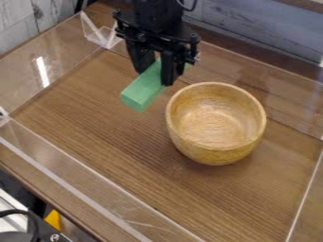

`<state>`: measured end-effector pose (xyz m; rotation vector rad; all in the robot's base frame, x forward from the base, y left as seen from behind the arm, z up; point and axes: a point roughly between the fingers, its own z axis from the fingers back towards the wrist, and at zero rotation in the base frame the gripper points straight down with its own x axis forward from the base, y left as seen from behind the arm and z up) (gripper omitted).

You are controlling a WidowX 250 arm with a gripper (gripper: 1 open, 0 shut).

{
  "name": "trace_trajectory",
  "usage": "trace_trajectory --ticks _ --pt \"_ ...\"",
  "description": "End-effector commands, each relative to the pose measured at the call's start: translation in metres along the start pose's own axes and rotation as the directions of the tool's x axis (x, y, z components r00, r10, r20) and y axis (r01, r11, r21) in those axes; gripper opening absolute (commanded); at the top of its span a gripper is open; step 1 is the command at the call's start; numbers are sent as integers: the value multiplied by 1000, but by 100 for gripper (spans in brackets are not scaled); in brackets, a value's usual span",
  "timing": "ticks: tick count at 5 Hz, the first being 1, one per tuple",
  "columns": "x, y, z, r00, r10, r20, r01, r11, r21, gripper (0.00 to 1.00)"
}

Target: Put the green block in the brown bowl

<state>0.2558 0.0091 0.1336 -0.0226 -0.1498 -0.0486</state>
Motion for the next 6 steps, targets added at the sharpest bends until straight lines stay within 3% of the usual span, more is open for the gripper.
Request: trace_trajectory --ticks 1,3,5,6 --pt "3 -1 9 999 3 46 -4 1000 21 0" --pt "6 1 7 999 12 52 -14 999 41 0" --pt "18 -35 -22 997 69 40 -69 998 7 0" --pt "28 -42 -33 994 108 33 -108 994 -14 0"
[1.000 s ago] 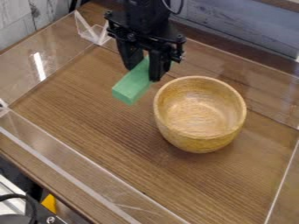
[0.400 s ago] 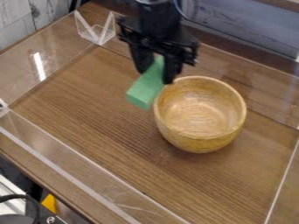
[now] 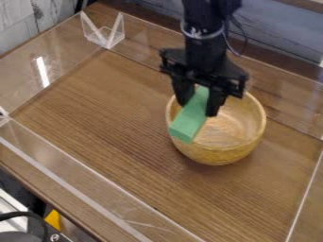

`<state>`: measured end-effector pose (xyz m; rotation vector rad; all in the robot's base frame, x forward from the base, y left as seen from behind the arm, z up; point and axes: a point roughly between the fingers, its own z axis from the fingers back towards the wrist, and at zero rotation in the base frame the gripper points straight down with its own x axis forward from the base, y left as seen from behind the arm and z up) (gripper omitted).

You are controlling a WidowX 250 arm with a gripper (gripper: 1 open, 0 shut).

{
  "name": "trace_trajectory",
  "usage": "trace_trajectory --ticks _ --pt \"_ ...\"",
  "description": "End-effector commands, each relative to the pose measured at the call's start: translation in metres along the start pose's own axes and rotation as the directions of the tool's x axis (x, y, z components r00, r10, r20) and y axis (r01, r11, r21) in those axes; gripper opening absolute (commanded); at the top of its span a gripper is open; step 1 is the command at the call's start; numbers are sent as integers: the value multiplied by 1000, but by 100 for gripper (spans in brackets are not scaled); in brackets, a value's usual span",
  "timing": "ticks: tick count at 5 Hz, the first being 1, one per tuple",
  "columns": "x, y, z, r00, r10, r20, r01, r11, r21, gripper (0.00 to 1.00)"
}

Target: Put the green block in the brown bowl

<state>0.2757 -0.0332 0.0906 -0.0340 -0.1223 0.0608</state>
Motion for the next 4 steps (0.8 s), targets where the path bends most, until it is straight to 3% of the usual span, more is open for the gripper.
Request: trace_trajectory --ticks 1,4 --pt "15 -9 8 999 8 53 -6 999 -31 0" --pt "19 -17 -1 999 11 38 -9 998 -68 0"
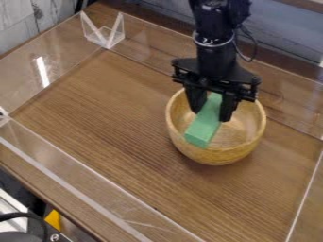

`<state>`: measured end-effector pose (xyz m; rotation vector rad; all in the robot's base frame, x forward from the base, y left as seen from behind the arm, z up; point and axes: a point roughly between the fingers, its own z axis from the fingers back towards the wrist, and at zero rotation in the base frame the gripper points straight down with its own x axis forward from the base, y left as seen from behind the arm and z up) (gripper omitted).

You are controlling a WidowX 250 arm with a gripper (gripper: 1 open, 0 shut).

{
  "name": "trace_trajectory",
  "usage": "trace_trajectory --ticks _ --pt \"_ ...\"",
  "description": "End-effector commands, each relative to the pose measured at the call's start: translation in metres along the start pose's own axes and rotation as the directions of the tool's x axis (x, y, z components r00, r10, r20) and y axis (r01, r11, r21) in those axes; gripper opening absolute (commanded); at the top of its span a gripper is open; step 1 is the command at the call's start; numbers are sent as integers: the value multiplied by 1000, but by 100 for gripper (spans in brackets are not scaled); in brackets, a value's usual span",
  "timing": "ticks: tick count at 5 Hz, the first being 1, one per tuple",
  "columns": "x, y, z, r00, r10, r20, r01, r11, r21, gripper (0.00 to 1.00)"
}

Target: Put the green block in the brown bowl

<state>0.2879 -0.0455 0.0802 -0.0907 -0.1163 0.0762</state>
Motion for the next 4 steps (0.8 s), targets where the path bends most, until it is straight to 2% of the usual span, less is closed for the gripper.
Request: trace_trajectory --ticks 1,4 --pt "10 -5 8 999 -7 39 8 1000 -23 0" --pt "17 -1 8 1000 -3 25 4 998 -55 0"
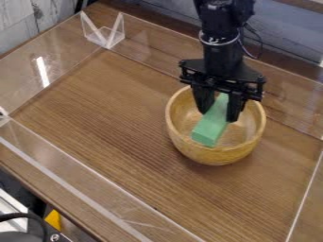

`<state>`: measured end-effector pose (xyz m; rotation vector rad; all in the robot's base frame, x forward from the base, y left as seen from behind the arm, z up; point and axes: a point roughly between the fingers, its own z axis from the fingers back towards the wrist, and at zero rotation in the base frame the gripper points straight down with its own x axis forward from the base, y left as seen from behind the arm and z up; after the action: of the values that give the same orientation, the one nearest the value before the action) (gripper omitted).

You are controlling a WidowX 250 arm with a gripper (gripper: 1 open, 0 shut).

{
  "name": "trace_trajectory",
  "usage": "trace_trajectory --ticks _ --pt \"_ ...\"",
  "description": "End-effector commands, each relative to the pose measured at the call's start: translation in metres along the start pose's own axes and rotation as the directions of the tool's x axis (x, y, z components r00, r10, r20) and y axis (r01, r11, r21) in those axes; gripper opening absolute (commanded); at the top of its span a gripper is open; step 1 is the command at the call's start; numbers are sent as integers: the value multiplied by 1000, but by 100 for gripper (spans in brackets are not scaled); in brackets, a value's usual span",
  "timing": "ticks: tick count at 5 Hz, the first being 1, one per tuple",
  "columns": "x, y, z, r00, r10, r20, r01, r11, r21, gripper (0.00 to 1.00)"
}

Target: Put the green block in the brown bowl

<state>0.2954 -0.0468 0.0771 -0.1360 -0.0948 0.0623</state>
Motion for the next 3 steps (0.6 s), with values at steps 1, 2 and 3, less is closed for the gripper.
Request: trace_trajectory --ticks 1,2,3 --pt "13 3 13 999 9 44 -8 1000 -17 0" --pt "17 8 15 999 12 38 -11 1000 -20 0" --pt "22 13 15 999 20 32 -19 1000 -19 0"
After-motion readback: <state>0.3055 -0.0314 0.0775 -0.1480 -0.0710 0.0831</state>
